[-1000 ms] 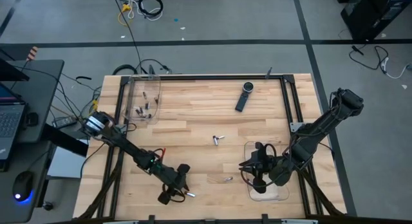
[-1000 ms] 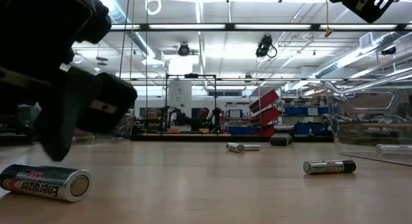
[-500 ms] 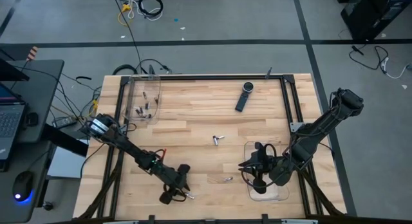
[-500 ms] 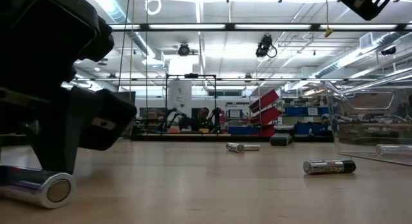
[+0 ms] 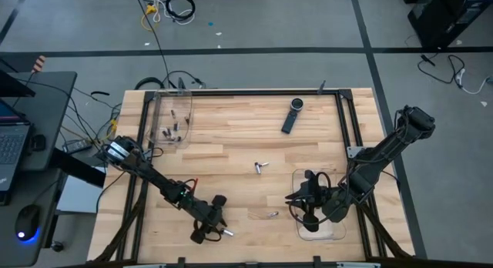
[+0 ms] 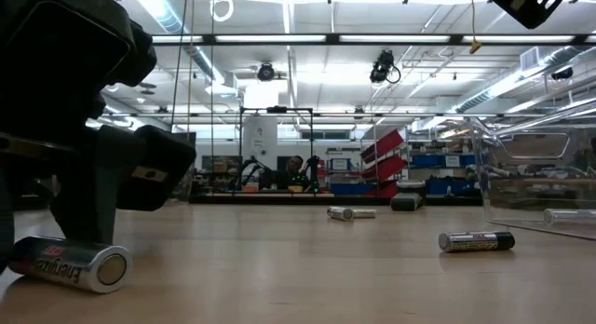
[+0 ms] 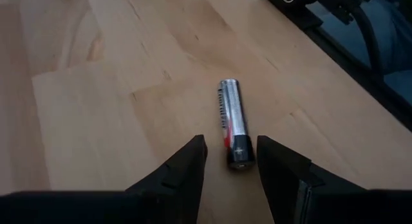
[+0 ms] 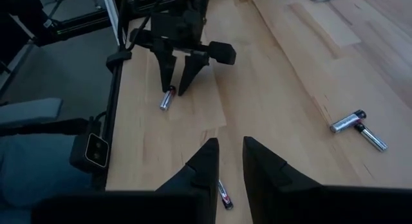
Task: Sort batteries
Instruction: Put the silver battery into the bottom transparent bin
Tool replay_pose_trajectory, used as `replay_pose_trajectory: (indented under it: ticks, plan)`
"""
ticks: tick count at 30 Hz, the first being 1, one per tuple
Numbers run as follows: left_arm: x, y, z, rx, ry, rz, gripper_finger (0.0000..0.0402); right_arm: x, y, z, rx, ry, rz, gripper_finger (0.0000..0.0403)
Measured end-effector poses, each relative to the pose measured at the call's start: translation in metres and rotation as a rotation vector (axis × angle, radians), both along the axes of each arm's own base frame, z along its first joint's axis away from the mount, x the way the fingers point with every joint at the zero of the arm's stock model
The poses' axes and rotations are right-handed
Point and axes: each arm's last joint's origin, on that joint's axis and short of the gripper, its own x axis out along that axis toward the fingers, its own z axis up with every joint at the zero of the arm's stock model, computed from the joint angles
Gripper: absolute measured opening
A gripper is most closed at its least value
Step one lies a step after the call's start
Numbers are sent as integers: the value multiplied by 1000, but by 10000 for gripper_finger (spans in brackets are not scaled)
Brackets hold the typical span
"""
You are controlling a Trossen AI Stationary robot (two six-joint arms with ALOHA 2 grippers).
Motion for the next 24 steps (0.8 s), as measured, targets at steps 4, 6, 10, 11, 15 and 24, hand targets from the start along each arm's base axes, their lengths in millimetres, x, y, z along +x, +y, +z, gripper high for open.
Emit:
replay_pose_trajectory:
  ticks: [4,6,10,11,15,24]
  plan:
    - [0,1,0,25,-11,7,144,0,0,0,0,0,0,57]
    - [0,1,0,32,-13,16,144,0,0,0,0,0,0,57]
    - [0,2,-1,49,-14,34,144,0,0,0,-2,-1,2,57]
    - [0,2,-1,56,-17,40,144,0,0,0,-2,-1,2,57]
    - [2,2,-6,56,-33,51,133,0,0,0,-2,-1,2,57]
    - [4,2,-11,43,-41,49,80,0,0,0,-1,-2,2,57]
